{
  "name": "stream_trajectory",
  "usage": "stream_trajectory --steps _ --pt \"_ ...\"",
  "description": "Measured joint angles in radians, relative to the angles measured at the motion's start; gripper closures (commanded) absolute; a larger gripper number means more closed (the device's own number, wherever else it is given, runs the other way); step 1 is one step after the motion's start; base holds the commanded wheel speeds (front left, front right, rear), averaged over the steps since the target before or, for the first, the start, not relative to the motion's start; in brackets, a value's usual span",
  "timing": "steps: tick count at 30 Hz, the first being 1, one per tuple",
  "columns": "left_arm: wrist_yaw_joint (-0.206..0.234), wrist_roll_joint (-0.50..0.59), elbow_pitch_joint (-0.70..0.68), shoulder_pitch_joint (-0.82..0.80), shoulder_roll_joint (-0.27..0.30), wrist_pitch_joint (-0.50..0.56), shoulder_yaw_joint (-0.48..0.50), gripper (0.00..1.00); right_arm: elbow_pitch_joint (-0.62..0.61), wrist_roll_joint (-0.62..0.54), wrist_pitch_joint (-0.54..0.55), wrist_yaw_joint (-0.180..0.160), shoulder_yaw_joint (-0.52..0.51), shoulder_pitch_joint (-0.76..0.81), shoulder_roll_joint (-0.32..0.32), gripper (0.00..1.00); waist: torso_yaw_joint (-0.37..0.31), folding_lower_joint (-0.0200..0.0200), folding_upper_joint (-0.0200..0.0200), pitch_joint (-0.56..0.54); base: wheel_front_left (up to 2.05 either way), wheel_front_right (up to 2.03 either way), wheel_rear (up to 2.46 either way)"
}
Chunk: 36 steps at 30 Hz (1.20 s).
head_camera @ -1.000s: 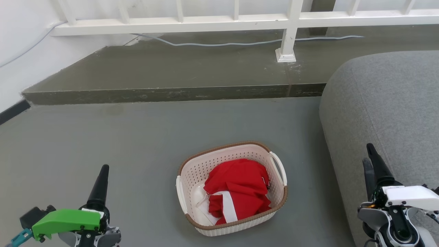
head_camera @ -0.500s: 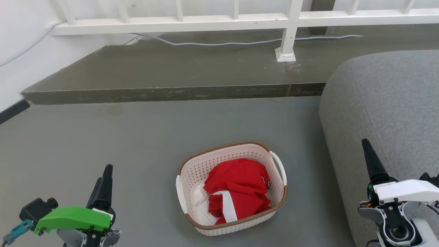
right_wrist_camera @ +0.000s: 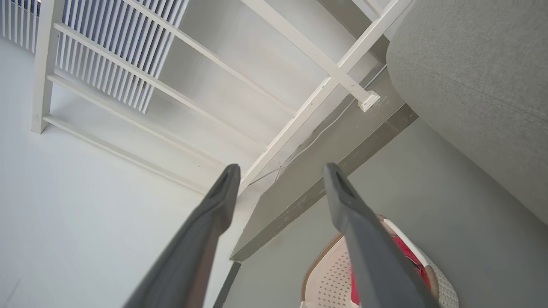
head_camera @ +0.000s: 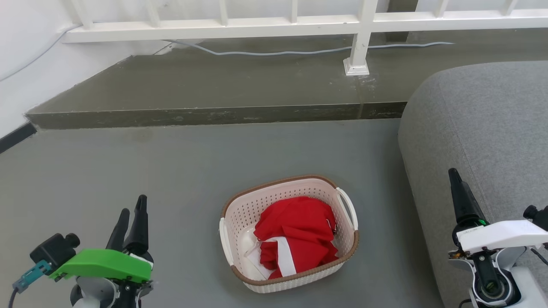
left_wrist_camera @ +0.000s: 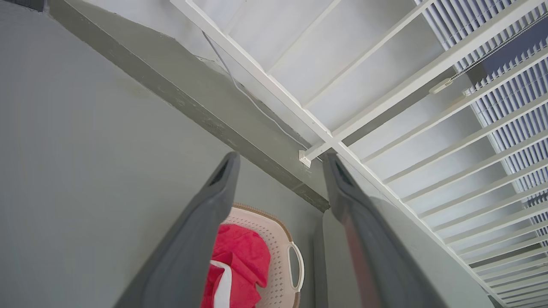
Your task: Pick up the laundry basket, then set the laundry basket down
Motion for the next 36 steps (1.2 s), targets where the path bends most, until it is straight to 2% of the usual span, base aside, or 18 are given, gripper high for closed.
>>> stream_trajectory --steps 36 --pt "-0.002 0.449 -0.028 -0.018 -0.021 -0.122 -0.035 0.00 -0.040 -0.438 -0.122 0.009 0.067 -0.019 0.008 0.00 0.004 0.0000 0.0000 0.013 0.00 0.00 0.00"
